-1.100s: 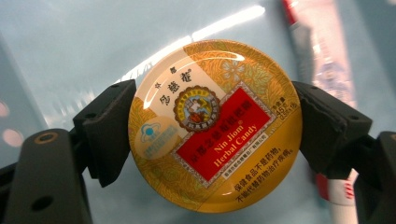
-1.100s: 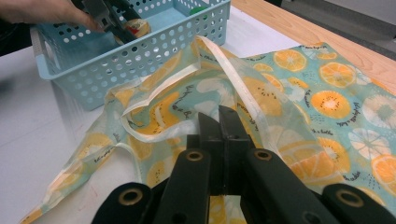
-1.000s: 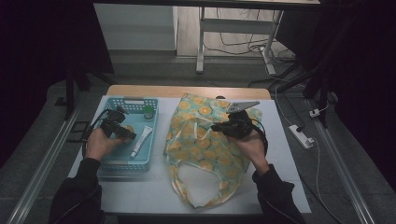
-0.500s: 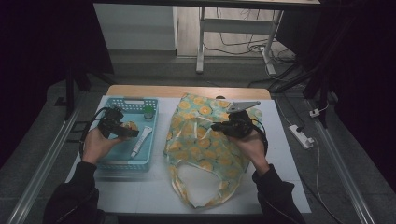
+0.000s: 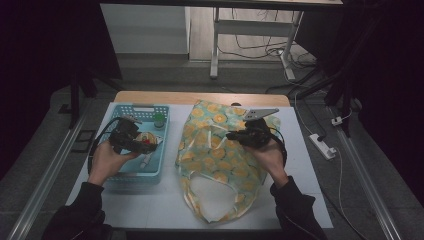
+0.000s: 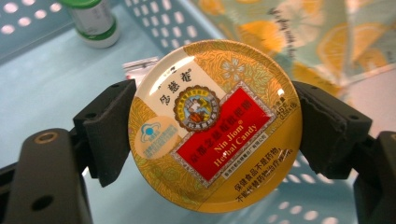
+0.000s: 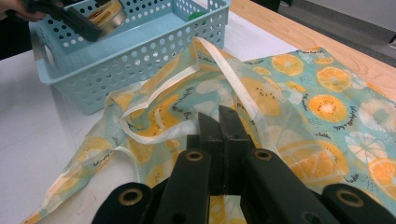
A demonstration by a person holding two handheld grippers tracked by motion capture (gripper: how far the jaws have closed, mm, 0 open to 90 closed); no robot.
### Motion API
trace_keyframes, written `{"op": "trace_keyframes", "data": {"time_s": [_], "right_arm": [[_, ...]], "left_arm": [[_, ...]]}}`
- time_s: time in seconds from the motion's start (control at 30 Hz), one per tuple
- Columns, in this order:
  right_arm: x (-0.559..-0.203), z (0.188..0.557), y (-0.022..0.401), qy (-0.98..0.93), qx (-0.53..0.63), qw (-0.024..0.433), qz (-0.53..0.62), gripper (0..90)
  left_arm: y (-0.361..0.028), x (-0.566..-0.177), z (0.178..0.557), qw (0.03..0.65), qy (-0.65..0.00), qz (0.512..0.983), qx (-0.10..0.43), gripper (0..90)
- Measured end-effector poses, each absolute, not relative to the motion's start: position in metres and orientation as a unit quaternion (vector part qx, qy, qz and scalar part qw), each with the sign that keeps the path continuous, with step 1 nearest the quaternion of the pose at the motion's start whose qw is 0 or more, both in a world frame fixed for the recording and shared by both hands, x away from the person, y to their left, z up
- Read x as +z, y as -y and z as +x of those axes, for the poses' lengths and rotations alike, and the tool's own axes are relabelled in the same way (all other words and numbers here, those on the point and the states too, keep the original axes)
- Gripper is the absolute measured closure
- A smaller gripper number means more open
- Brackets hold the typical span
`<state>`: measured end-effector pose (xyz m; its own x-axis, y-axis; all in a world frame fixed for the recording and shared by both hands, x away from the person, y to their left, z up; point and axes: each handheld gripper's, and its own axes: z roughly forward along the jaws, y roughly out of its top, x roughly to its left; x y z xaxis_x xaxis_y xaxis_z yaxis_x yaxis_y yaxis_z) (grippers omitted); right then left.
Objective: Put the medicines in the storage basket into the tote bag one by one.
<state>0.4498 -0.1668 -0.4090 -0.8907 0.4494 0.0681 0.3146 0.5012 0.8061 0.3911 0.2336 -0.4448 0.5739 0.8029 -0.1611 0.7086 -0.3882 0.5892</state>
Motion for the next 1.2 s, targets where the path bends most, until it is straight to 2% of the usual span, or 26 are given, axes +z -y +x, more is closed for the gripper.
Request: {"op": "trace_keyframes", "data": {"time_s": [0.6,1.2], "right_arm": [[-0.409,0.450,0.168,-0.862,0.450,0.078,0.222,90.0],[-0.409,0.450,0.168,-0.860,0.452,0.080,0.223,90.0]], "left_arm": [[-0.181,-0.436,0.365,0.343,-0.384,0.855,0.064,20.2],[-0.121,-0.451,0.354,0.347,-0.321,0.880,0.048,20.1]]}}
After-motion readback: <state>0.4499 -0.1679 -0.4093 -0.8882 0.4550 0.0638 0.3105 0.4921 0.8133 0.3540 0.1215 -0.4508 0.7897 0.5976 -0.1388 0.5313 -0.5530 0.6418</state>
